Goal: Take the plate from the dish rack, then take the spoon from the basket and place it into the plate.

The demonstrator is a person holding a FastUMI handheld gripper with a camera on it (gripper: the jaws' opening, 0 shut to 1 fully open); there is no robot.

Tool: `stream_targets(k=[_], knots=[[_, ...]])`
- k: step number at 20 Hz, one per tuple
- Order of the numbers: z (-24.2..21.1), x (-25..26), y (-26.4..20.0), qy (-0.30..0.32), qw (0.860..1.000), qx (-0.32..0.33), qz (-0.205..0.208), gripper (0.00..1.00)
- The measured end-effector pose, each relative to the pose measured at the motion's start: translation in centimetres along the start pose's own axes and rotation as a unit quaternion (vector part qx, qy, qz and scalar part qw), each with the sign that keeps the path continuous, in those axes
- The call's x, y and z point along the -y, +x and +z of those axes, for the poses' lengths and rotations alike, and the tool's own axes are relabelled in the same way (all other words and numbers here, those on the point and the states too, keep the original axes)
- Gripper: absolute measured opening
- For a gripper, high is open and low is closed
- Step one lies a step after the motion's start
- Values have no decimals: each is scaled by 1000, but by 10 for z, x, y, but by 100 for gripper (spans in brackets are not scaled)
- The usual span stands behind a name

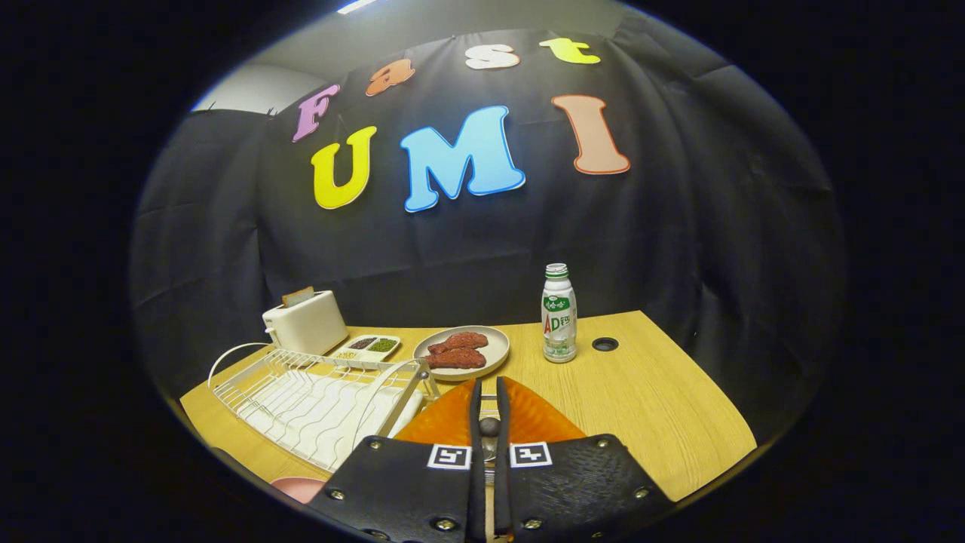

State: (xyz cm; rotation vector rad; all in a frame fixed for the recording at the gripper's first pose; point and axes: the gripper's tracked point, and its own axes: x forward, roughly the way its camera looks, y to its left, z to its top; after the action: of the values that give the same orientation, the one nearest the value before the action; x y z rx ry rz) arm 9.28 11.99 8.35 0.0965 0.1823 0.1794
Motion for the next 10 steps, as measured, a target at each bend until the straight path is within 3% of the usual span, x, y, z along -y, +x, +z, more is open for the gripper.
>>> stream_targets(k=[10], knots=[[57, -11, -6, -23, 1000, 14, 7, 4]])
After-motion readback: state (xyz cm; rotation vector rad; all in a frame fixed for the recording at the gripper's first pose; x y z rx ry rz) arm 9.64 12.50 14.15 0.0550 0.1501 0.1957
